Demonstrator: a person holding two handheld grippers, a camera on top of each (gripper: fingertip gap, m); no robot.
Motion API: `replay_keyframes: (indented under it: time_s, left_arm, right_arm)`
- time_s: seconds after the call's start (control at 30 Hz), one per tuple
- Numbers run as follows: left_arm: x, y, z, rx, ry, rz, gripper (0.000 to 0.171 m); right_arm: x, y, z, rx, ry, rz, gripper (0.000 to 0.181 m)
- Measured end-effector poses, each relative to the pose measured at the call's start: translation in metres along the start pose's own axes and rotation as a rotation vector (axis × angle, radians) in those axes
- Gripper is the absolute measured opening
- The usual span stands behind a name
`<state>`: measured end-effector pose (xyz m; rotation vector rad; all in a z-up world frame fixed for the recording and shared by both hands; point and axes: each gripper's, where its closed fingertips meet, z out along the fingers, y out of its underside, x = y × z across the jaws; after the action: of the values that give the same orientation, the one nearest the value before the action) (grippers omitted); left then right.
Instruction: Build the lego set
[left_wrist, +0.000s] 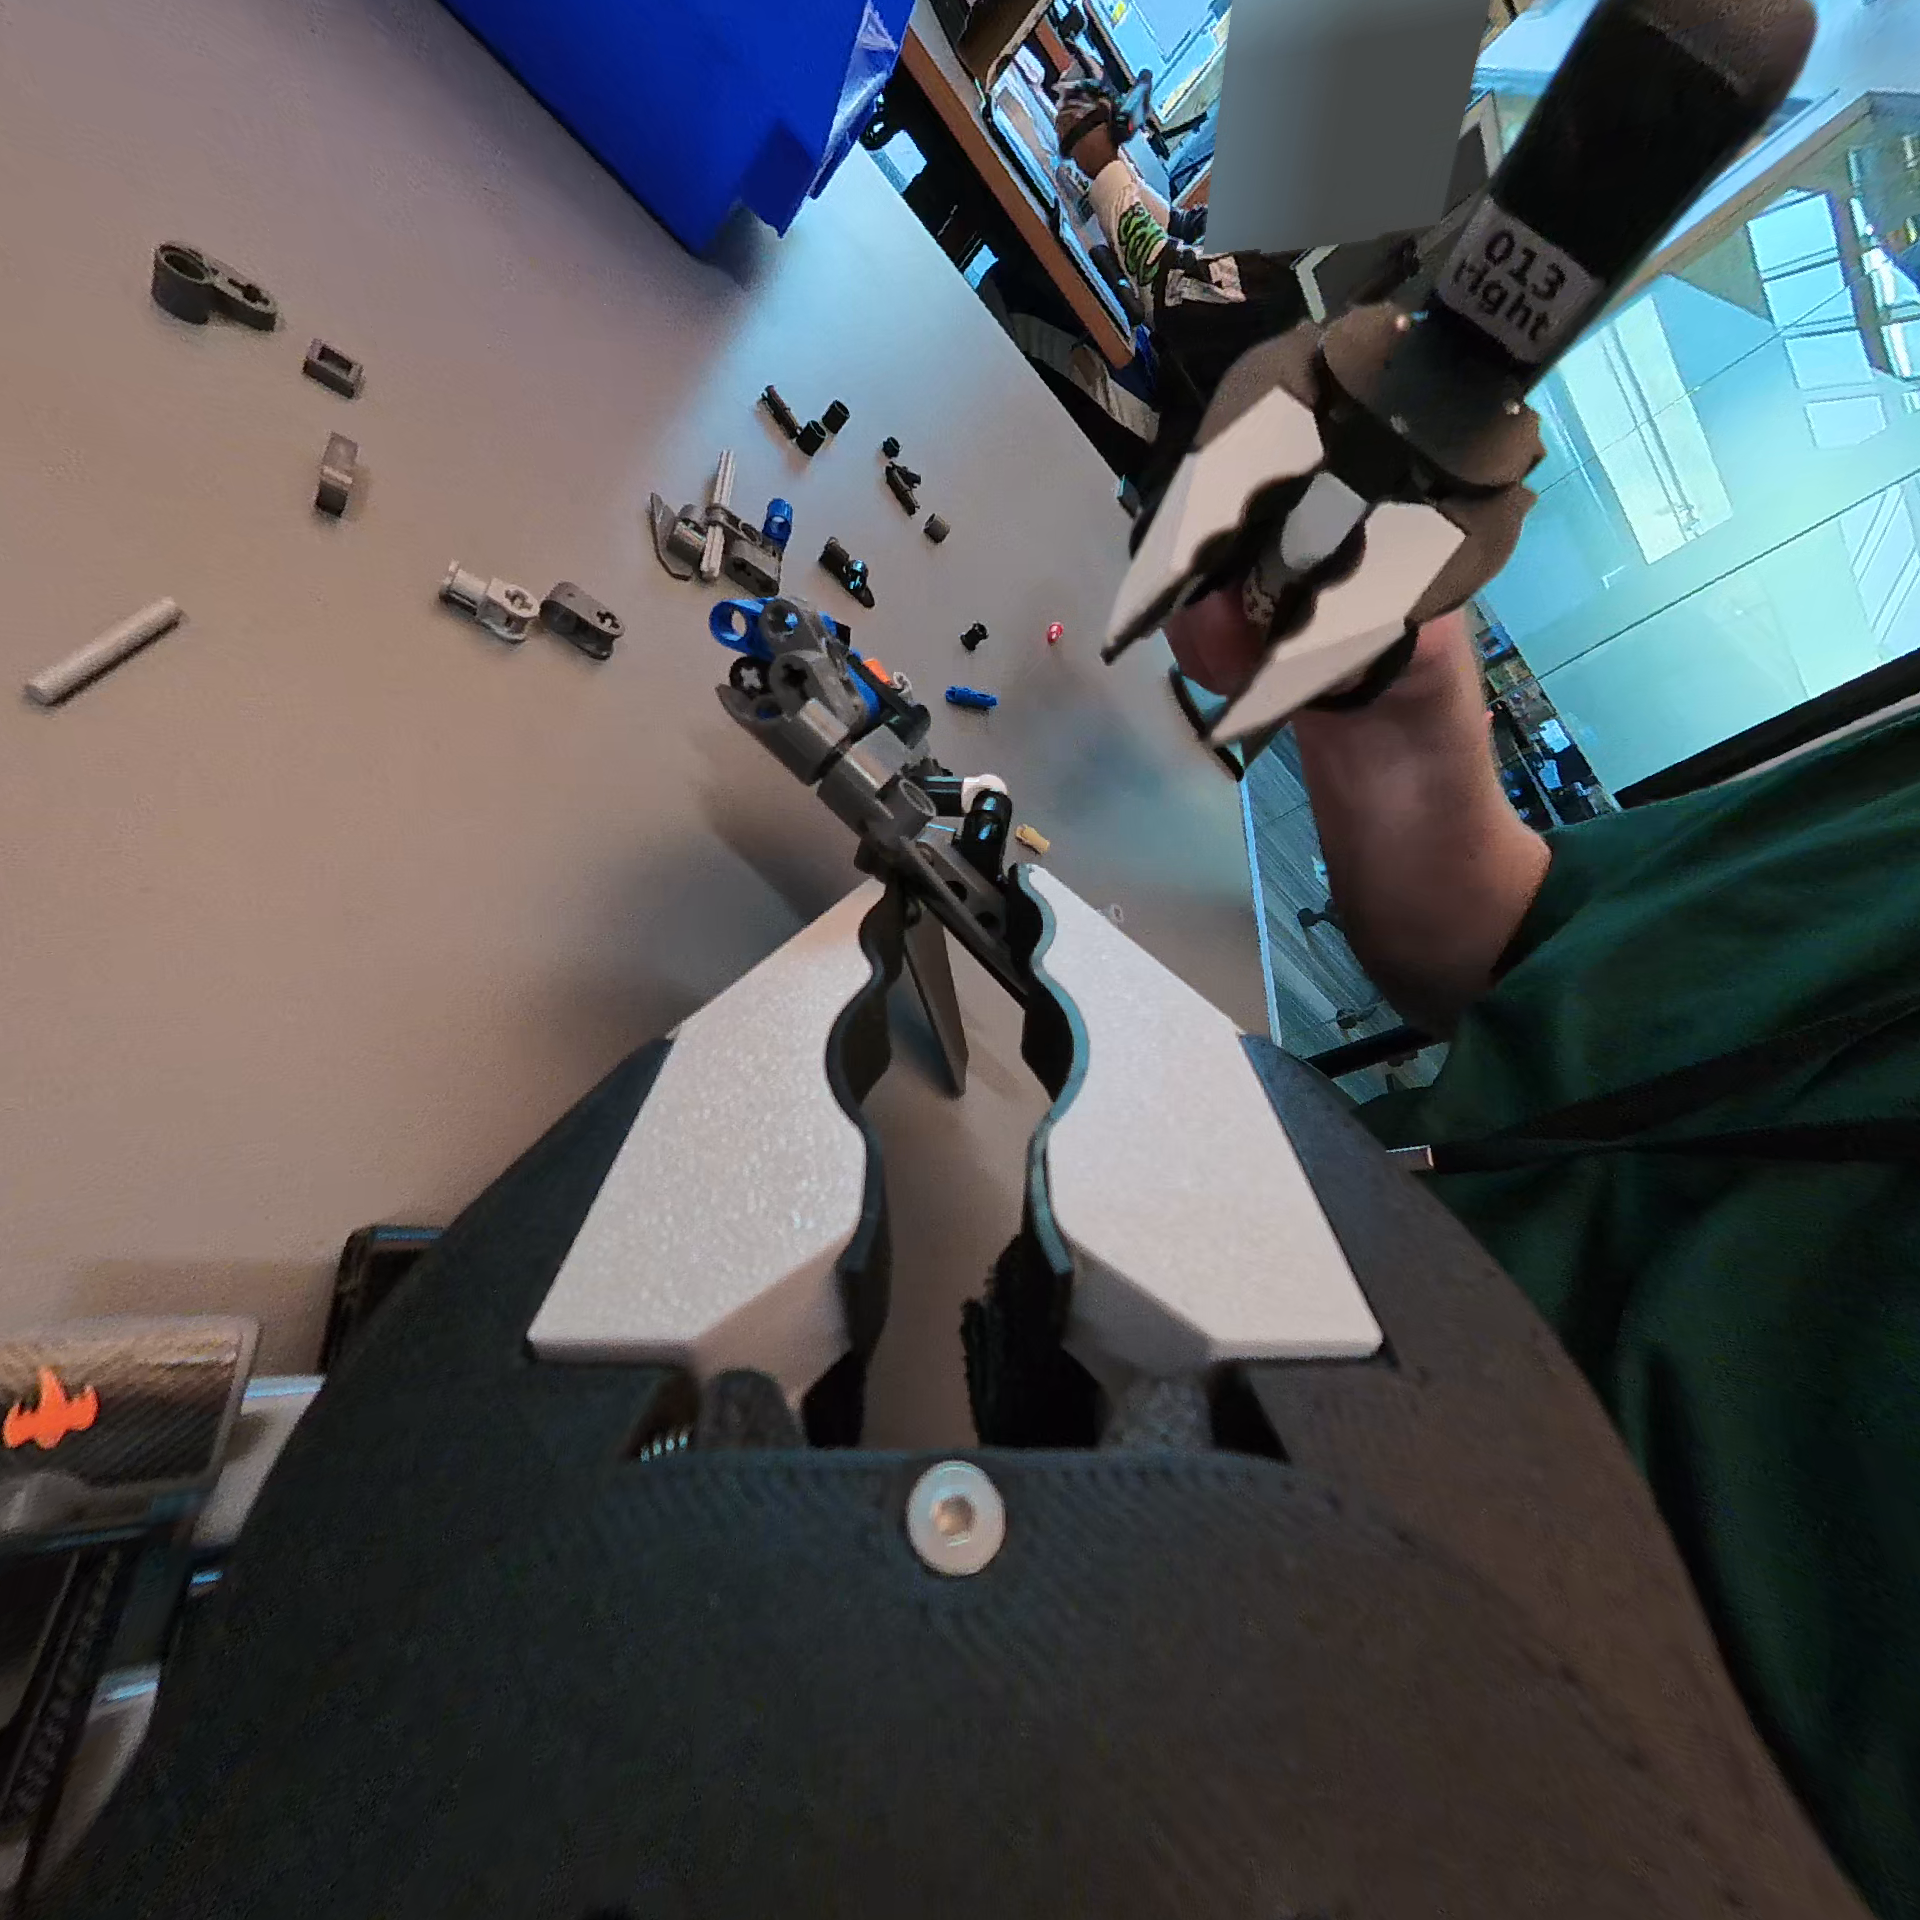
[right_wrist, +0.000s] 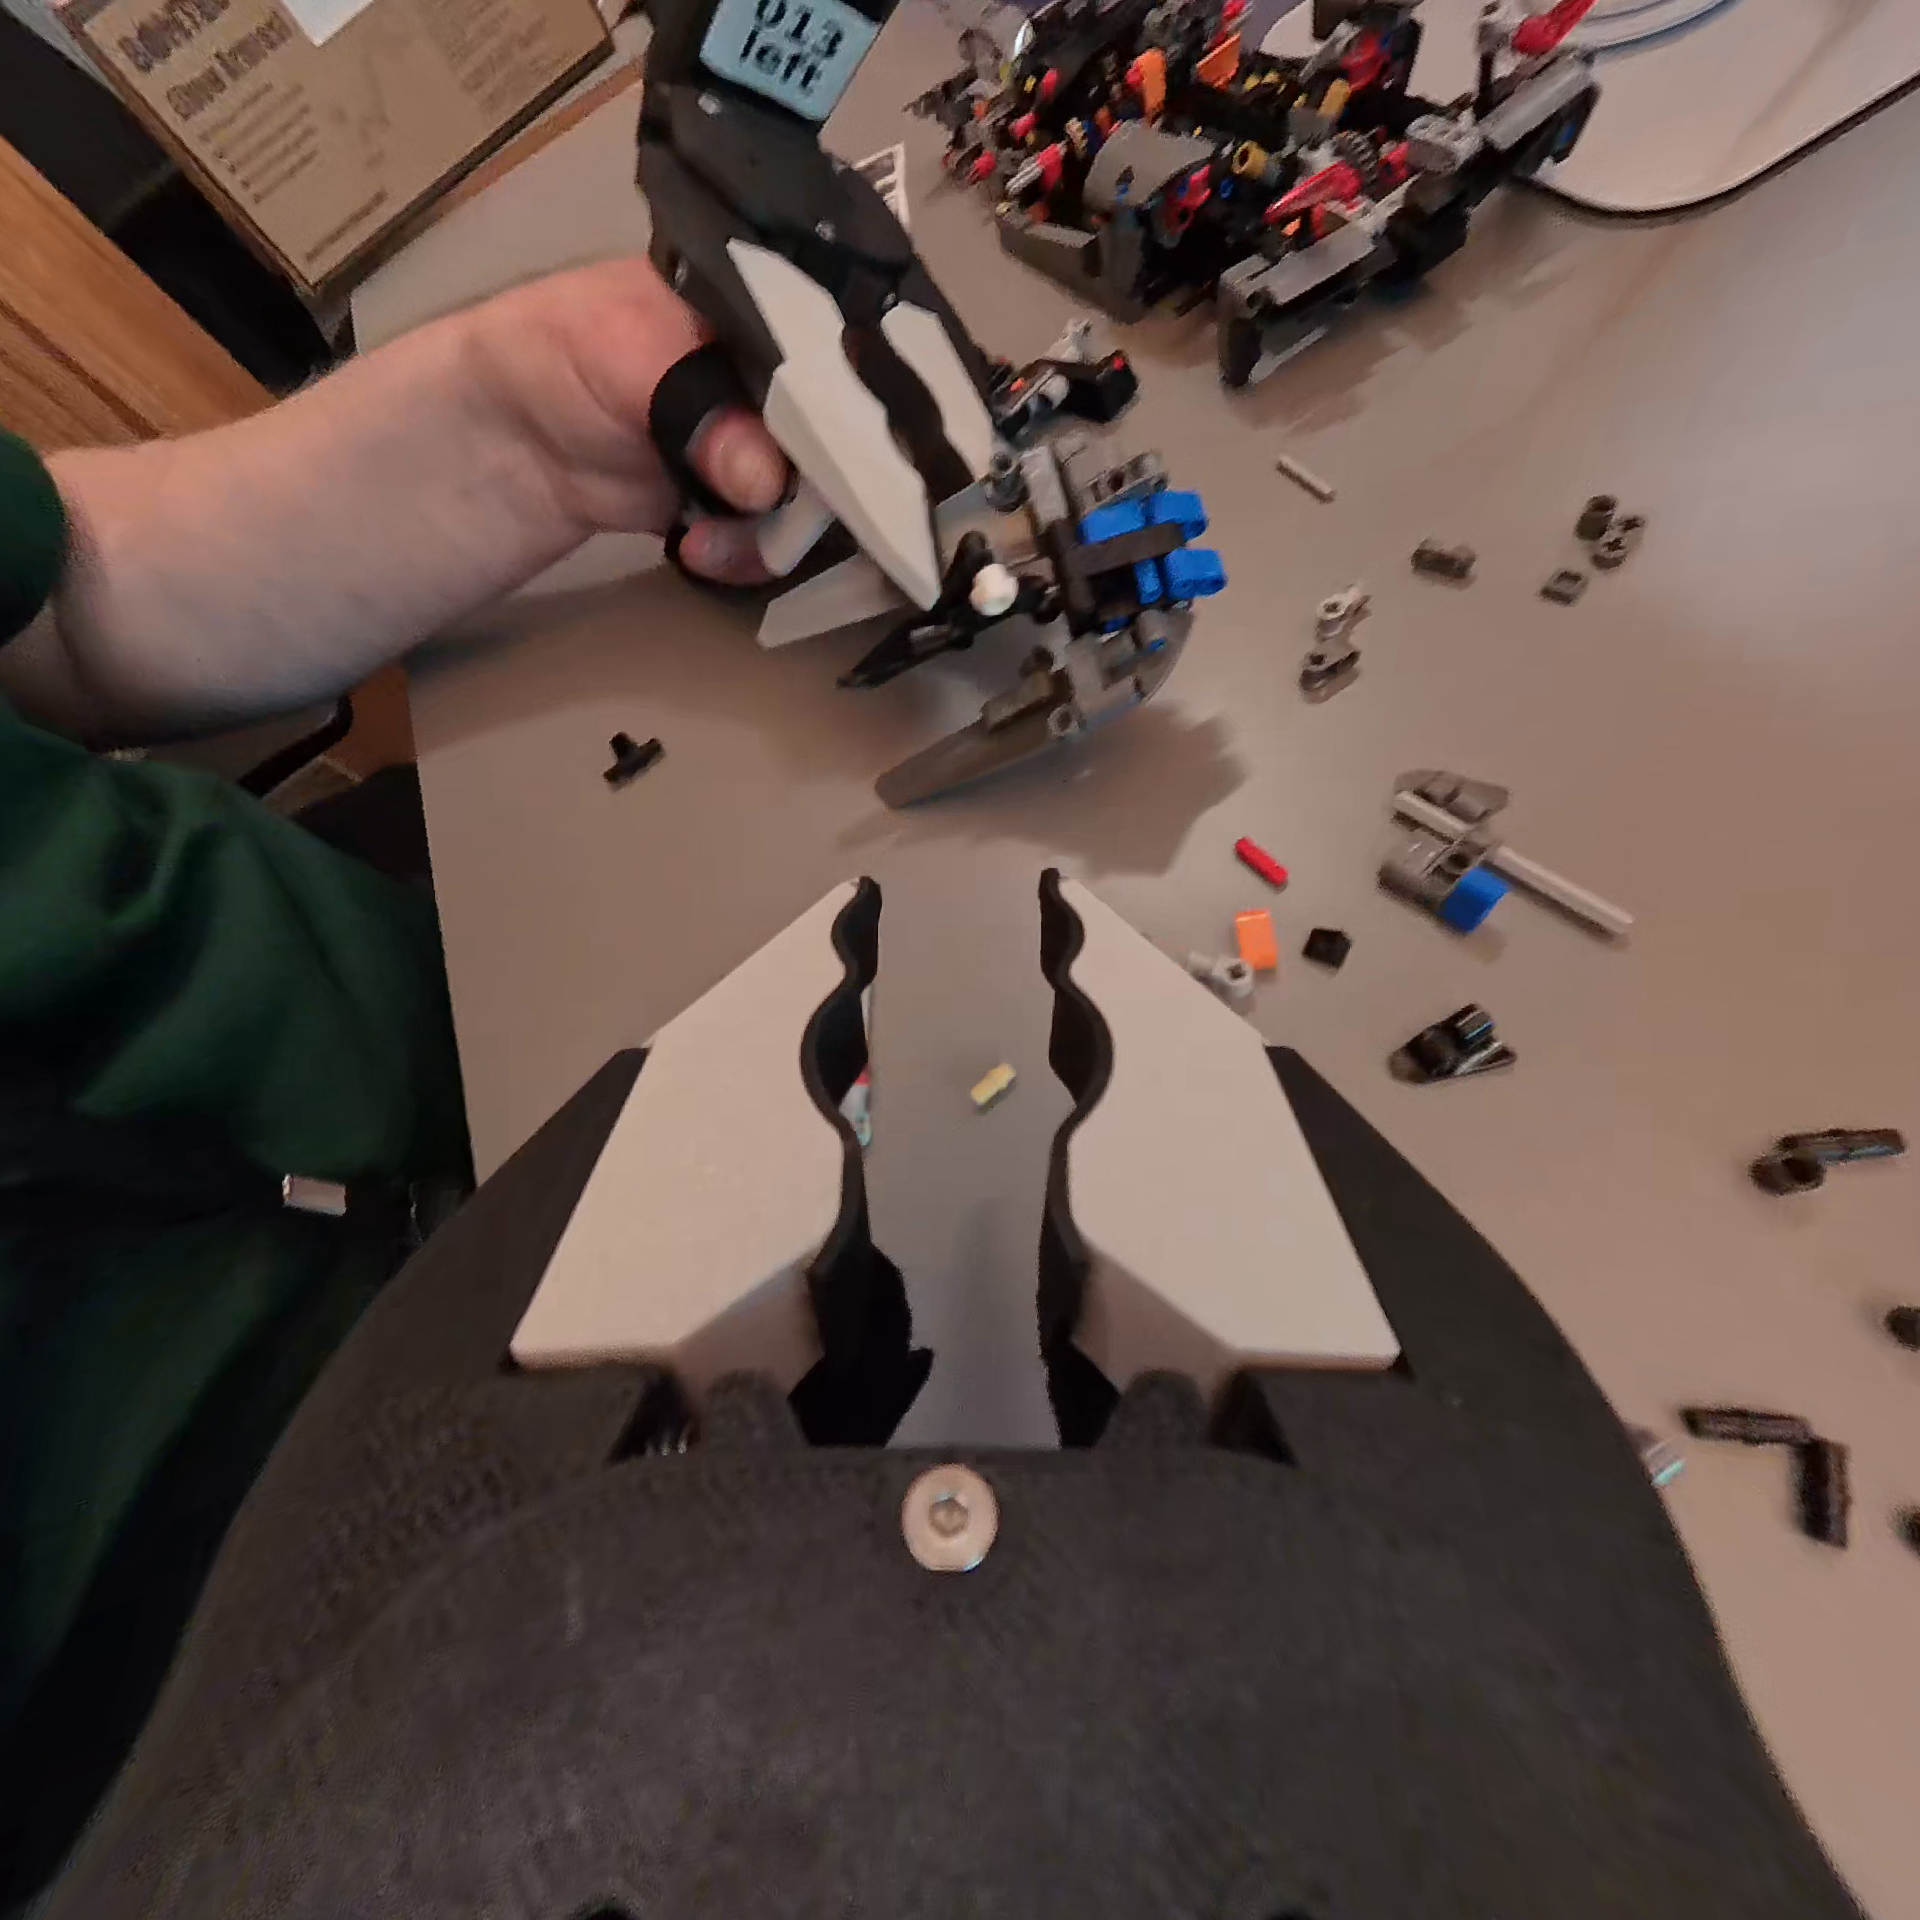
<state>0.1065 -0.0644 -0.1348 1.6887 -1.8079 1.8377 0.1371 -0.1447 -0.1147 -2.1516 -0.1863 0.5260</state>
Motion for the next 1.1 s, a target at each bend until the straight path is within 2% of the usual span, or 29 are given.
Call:
replay_keyframes:
  time_s: [0.27,0.47,0.67,0.73,0.87,1.1]
  left_arm:
    - [0.000,-0.001,0.000,0.005,0.007,-0.007,0.017]
    - [0.000,-0.001,0.000,0.004,0.006,-0.005,0.017]
    - [0.000,-0.001,0.000,0.006,0.008,-0.004,0.017]
    - [0.000,-0.001,0.000,0.007,0.008,-0.004,0.017]
    - [0.000,-0.001,0.000,0.006,0.008,-0.005,0.017]
    - [-0.001,-0.001,0.000,0.007,0.006,-0.005,0.017]
  right_arm:
    - [-0.027,0.040,0.003,-0.078,0.011,-0.059,0.031]
    - [-0.042,0.056,0.019,-0.140,0.009,-0.114,0.032]
    - [-0.032,0.077,0.029,-0.233,0.108,-0.142,0.015]
    - [-0.030,0.076,0.030,-0.224,0.128,-0.150,0.005]
    - [-0.028,0.074,0.032,-0.216,0.127,-0.156,0.005]
    - [-0.024,0.054,0.025,-0.116,0.109,-0.126,0.005]
